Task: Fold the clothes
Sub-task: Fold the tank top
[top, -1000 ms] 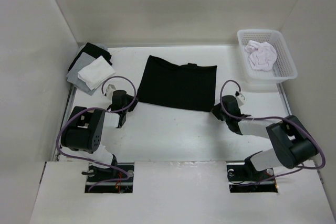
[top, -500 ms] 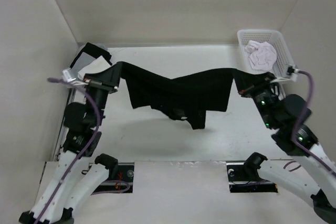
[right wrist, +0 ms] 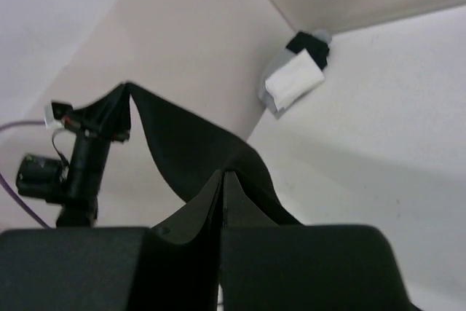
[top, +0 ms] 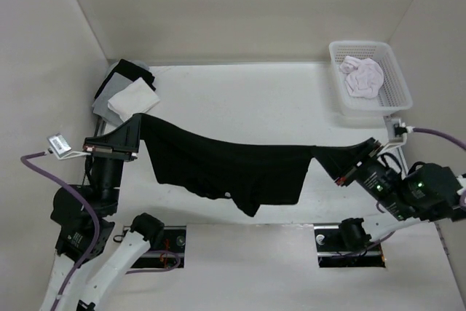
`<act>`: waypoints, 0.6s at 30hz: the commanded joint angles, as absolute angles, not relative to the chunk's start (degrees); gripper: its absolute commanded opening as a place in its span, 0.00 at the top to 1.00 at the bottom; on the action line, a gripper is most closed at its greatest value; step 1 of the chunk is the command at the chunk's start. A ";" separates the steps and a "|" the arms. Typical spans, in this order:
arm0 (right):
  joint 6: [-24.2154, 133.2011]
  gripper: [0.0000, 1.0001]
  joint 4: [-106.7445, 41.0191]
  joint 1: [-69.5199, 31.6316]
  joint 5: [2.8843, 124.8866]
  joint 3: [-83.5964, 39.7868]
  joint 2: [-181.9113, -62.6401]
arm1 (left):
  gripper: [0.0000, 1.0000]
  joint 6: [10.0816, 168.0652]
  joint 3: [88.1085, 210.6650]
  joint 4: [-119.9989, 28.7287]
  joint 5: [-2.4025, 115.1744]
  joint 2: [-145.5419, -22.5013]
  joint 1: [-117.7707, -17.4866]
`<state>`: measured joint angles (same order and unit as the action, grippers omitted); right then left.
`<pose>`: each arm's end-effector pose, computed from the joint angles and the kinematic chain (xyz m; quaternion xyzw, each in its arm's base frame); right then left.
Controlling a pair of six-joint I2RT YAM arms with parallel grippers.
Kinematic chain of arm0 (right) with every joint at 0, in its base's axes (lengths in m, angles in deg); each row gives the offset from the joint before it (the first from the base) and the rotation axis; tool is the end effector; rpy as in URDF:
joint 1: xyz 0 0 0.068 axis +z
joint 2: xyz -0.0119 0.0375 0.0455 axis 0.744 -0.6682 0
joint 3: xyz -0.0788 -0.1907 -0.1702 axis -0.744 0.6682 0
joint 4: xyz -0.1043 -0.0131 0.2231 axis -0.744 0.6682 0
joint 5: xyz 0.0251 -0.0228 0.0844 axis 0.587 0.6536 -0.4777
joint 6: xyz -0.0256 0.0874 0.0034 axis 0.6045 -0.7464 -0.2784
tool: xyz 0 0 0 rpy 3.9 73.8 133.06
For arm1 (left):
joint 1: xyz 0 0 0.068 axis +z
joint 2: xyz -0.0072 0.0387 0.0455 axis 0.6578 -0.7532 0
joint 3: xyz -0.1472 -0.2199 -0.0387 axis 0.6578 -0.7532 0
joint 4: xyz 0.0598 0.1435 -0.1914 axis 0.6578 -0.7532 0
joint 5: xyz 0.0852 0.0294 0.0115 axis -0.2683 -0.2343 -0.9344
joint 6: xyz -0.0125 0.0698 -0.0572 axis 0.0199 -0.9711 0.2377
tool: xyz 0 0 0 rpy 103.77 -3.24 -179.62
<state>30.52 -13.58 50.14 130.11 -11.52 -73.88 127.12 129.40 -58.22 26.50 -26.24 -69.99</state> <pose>0.0579 0.0861 0.4526 0.0154 0.6653 0.4831 0.5690 0.0715 -0.0051 0.4323 -0.2511 0.4973 -0.4423 0.7028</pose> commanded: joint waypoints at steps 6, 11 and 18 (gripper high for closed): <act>26.25 0.99 -14.74 42.89 134.93 2.39 -68.36 | 1.00 127.77 114.59 -64.36 24.23 -30.04 -68.69; 21.94 1.00 -17.87 0.24 93.60 8.97 -78.34 | 1.00 127.42 110.62 -52.24 24.13 -42.69 -63.94; 21.58 1.00 -45.13 -29.21 71.09 11.65 -109.70 | 1.00 127.59 117.01 -29.84 24.83 -76.06 -58.93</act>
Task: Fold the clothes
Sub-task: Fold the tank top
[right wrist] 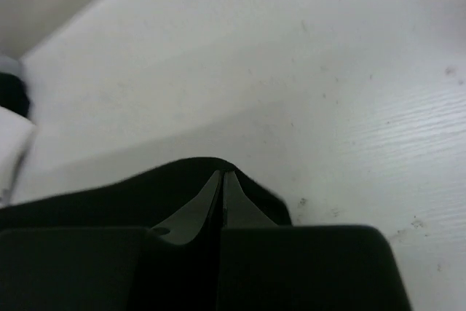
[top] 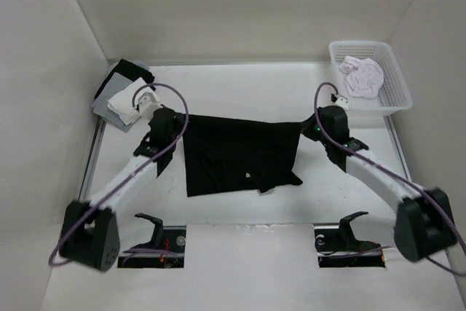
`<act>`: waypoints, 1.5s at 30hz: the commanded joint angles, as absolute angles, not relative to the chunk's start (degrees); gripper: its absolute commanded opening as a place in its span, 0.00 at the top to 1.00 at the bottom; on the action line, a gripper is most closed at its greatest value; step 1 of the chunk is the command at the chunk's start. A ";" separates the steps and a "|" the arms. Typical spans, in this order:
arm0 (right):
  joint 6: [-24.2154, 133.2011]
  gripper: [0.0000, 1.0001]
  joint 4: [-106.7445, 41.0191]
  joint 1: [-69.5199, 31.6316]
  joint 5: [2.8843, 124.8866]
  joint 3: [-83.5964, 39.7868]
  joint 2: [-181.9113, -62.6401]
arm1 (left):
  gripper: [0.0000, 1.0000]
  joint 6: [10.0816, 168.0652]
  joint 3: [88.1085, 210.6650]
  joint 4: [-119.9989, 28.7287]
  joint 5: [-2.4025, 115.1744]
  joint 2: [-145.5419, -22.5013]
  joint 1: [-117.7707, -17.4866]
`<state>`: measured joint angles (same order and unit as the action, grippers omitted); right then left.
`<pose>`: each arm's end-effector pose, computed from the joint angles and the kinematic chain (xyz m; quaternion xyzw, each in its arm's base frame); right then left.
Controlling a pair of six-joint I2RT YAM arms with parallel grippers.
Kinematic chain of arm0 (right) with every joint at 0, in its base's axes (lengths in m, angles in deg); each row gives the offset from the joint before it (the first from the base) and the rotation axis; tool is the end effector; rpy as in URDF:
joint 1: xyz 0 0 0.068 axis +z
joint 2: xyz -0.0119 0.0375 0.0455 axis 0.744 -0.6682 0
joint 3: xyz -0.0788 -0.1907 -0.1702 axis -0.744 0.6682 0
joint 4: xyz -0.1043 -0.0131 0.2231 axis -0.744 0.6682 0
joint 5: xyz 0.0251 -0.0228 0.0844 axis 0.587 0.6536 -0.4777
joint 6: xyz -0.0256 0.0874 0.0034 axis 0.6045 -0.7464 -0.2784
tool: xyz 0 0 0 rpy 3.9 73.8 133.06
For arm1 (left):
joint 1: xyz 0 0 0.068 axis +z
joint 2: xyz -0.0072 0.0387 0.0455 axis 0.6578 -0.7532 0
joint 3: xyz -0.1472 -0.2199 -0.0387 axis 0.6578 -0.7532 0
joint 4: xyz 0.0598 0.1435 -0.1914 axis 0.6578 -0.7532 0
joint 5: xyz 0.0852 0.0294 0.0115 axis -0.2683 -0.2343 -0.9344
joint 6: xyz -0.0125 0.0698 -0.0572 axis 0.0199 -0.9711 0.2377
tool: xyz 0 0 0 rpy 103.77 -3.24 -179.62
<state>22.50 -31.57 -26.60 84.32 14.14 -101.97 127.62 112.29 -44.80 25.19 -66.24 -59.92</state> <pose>0.2583 0.0822 0.2520 0.1857 0.8104 0.1947 0.5205 0.2533 -0.0526 0.2493 -0.3266 0.7402 -0.1856 0.5576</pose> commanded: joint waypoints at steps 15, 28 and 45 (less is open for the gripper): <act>22.63 1.00 -42.34 -36.95 65.46 -22.29 -148.42 | 1.00 128.82 141.82 -25.77 33.18 -110.39 -51.81; 19.92 1.00 -51.29 -36.78 66.08 4.40 -132.26 | 0.99 134.79 113.63 -16.28 38.01 -92.05 -51.72; 14.64 1.00 -55.25 -37.13 68.88 24.89 -120.56 | 0.97 133.66 91.99 -19.79 43.11 -70.14 -50.22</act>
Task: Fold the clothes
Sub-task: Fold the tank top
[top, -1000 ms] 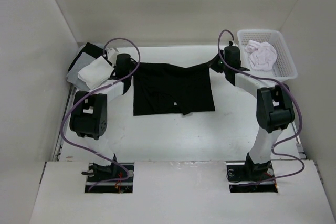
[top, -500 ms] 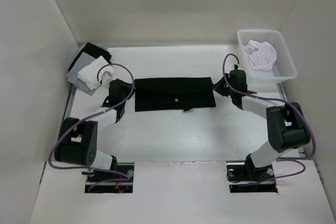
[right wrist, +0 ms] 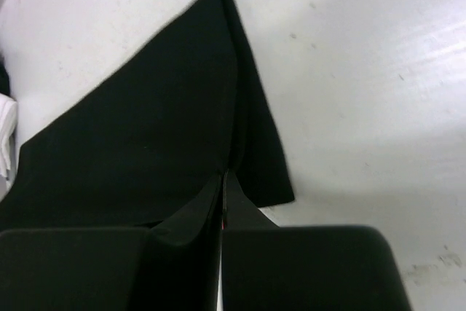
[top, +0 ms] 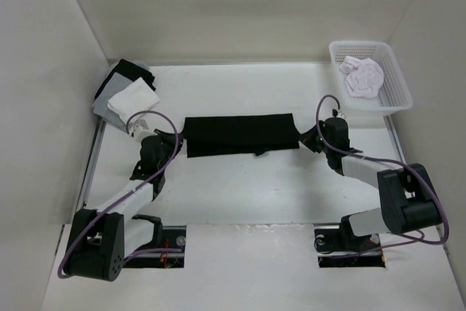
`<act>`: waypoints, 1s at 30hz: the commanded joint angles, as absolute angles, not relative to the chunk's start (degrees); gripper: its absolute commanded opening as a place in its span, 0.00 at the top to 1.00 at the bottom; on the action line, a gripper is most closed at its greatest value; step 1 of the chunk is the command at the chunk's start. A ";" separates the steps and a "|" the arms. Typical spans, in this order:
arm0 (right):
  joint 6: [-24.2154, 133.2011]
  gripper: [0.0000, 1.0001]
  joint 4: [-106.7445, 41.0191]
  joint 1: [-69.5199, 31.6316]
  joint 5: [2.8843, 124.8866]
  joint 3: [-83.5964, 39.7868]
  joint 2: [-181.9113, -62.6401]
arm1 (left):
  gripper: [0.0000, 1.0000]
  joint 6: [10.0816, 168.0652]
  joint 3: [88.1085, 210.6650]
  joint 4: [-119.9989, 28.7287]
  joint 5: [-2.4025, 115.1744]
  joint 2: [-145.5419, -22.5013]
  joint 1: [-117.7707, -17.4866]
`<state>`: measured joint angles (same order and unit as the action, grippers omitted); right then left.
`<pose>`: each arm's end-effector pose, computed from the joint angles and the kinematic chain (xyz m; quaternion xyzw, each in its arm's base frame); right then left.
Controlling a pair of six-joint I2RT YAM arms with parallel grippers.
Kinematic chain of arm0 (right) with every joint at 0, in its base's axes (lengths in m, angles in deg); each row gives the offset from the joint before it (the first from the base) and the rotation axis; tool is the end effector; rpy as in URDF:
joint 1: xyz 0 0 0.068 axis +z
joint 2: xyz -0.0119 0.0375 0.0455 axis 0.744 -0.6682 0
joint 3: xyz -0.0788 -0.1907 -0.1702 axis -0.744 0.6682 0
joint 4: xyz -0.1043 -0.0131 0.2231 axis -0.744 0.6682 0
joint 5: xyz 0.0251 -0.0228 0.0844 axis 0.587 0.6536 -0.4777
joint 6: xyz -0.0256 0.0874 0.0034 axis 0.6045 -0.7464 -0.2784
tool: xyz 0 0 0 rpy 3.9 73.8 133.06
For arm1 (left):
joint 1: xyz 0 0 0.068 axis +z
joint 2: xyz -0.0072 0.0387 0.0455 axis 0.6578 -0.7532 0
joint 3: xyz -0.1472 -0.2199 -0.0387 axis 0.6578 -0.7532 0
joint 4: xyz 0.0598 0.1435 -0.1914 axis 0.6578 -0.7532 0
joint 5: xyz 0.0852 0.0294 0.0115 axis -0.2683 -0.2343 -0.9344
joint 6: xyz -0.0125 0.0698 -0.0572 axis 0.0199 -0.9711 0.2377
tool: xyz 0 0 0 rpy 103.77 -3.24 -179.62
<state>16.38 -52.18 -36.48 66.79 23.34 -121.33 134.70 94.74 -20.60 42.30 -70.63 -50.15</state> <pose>0.2952 0.0675 0.1520 0.2300 0.8390 0.2645 0.4161 0.2505 -0.0314 0.1777 -0.3560 0.7223 -0.2889 0.5178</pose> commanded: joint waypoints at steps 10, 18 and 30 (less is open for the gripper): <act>17.09 0.57 -51.48 -37.83 69.85 23.94 -119.86 | 0.74 133.57 87.85 -19.78 44.70 -67.52 -48.82; 14.65 0.51 -50.15 -38.45 66.16 17.95 -127.68 | 0.74 133.74 94.25 -24.63 41.10 -63.18 -55.21; 18.41 0.54 -45.86 -39.42 68.98 19.11 -115.01 | 0.76 136.55 111.40 -9.07 36.78 -100.53 -76.51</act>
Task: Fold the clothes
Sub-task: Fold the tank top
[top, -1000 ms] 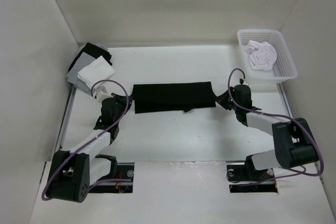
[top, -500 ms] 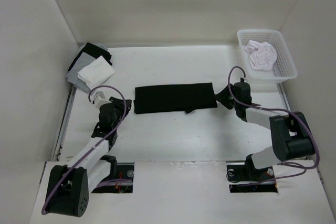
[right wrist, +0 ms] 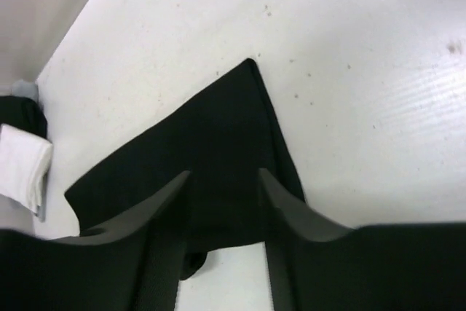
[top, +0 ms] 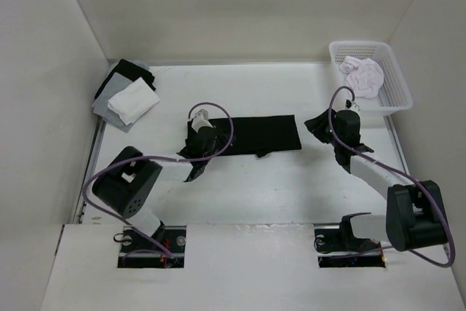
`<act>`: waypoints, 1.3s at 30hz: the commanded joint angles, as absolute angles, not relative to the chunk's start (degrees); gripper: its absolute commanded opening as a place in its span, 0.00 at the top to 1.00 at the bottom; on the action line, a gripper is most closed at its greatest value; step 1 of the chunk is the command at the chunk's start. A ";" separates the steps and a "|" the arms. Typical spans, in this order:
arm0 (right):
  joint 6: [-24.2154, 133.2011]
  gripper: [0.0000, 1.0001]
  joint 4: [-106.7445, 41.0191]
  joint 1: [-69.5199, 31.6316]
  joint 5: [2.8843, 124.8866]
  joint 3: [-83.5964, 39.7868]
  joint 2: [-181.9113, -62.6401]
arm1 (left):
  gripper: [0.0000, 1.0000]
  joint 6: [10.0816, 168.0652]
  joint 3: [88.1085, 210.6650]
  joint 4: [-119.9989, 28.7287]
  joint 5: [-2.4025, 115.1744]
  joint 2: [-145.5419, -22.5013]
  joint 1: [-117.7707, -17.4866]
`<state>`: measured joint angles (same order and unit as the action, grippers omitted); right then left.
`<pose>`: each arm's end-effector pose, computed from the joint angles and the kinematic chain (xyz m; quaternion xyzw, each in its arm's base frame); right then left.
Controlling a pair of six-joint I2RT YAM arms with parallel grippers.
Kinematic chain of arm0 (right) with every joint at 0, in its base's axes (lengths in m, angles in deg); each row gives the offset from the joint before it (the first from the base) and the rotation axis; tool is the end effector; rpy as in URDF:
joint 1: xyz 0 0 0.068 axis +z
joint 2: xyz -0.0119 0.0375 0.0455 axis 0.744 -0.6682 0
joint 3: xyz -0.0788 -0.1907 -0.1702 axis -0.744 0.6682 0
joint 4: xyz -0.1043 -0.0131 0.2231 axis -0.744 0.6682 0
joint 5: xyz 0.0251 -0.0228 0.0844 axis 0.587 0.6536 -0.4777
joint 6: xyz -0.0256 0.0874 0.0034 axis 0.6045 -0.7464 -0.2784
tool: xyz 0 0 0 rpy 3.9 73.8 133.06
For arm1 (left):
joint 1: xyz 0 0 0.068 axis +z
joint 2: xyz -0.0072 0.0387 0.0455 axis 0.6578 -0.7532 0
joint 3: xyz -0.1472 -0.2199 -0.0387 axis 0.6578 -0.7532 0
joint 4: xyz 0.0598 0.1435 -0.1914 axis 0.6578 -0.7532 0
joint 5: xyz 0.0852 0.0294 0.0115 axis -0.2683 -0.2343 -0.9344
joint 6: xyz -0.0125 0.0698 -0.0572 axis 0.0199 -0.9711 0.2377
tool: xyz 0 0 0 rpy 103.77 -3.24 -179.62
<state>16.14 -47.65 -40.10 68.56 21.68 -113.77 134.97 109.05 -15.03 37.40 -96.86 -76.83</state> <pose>0.2917 0.0452 0.1879 0.2579 0.8093 0.2555 0.4617 0.2768 -0.1803 0.1522 -0.2077 0.8089 -0.3417 0.4310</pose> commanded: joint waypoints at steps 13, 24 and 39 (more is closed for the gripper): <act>14.99 0.51 -46.29 -33.53 71.70 19.36 -125.13 | 0.78 138.05 100.52 -6.79 43.37 -102.75 -62.71; 8.40 0.48 -60.16 -30.28 61.69 24.99 -131.88 | 0.78 135.86 98.05 -6.34 44.79 -90.72 -65.16; 3.65 0.80 -68.17 -31.68 56.06 21.74 -141.39 | 0.77 133.30 97.52 -11.26 43.29 -80.69 -64.81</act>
<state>3.68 -68.44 -31.19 57.57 22.77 -139.65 134.42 98.17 -12.19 43.76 -82.61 -65.05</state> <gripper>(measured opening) 0.220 0.223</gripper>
